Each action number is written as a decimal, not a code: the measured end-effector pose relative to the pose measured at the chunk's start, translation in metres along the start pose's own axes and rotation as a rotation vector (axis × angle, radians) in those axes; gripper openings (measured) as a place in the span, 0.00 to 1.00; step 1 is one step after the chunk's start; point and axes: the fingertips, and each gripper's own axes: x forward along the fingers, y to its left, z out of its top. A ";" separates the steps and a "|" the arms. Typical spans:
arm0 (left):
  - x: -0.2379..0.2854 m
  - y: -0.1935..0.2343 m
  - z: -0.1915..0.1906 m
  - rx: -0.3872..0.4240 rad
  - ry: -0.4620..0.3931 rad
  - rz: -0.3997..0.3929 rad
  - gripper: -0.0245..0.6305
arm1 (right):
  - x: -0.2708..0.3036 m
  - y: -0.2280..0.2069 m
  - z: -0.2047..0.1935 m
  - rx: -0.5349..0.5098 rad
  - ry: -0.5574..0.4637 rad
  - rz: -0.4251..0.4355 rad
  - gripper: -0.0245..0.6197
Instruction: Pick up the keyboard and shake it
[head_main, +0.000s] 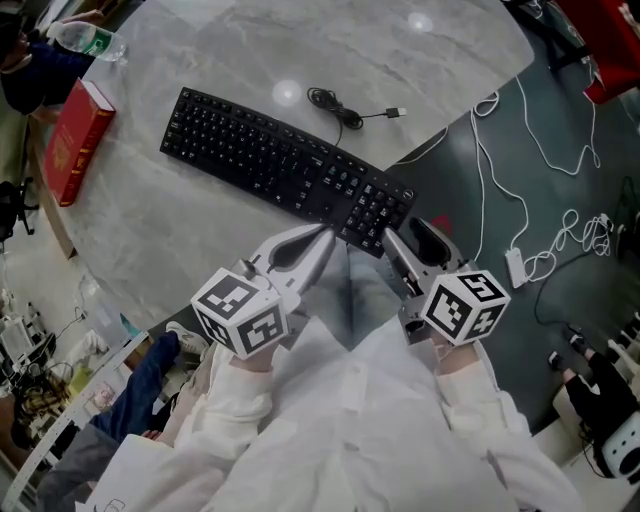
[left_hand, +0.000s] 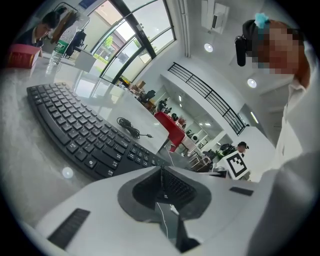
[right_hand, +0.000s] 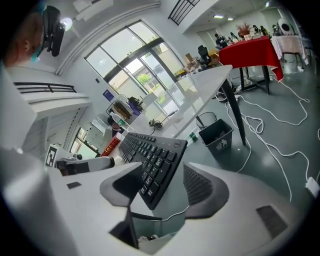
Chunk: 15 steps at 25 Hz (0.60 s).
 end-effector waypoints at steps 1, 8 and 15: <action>-0.001 0.001 -0.001 -0.003 0.000 0.003 0.07 | 0.002 -0.001 -0.003 0.008 0.011 0.004 0.41; -0.003 0.010 -0.001 -0.019 -0.004 0.020 0.07 | 0.018 0.000 -0.018 0.101 0.048 0.045 0.44; -0.003 0.013 -0.002 -0.033 -0.001 0.026 0.07 | 0.034 0.012 -0.029 0.165 0.079 0.114 0.45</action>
